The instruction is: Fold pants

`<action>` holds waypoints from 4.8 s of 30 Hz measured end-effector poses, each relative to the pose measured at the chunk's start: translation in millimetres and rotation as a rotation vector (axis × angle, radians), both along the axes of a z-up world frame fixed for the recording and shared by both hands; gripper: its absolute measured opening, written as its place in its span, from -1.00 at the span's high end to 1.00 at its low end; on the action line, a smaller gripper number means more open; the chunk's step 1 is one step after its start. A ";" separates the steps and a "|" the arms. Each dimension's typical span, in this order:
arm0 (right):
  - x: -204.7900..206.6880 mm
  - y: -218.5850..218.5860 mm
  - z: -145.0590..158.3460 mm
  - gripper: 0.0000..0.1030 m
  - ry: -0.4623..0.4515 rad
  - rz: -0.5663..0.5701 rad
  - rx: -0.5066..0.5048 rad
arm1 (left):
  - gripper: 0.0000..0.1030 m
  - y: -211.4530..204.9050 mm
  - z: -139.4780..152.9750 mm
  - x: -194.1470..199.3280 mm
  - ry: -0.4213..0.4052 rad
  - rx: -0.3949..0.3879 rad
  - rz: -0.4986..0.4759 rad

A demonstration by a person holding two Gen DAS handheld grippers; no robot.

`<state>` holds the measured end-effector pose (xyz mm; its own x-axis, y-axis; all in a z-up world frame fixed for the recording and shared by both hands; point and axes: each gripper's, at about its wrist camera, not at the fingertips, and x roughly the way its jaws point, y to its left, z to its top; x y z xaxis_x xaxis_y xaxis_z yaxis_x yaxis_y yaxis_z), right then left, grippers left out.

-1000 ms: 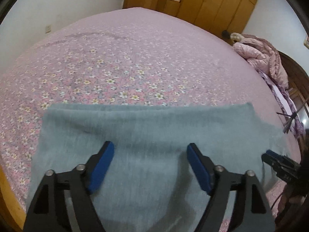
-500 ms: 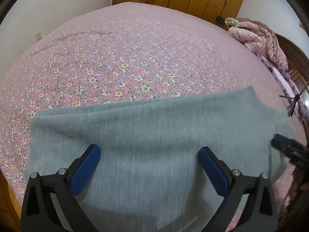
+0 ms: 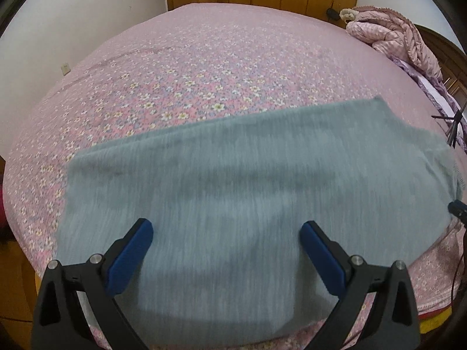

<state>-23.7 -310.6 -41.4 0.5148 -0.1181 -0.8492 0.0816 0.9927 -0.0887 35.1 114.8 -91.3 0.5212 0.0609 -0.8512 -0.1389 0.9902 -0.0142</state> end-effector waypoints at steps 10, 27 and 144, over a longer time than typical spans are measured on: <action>-7.5 -55.1 27.7 -0.21 -0.119 -0.154 0.163 | -0.99 6.4 10.3 -11.4 -0.009 -0.083 0.058; 21.7 -34.7 -12.5 -0.31 -0.166 -0.158 0.274 | -1.00 -2.9 2.4 -1.2 0.047 -0.005 0.107; 63.1 324.1 42.1 0.74 -0.148 0.873 0.112 | -0.99 98.2 41.8 -66.0 -0.086 -0.164 0.281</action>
<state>39.5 13.5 0.7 0.4871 0.4473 -0.7501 -0.7050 0.7083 -0.0354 -30.9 213.0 -49.6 0.5742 0.0783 -0.8149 -0.3974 0.8970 -0.1938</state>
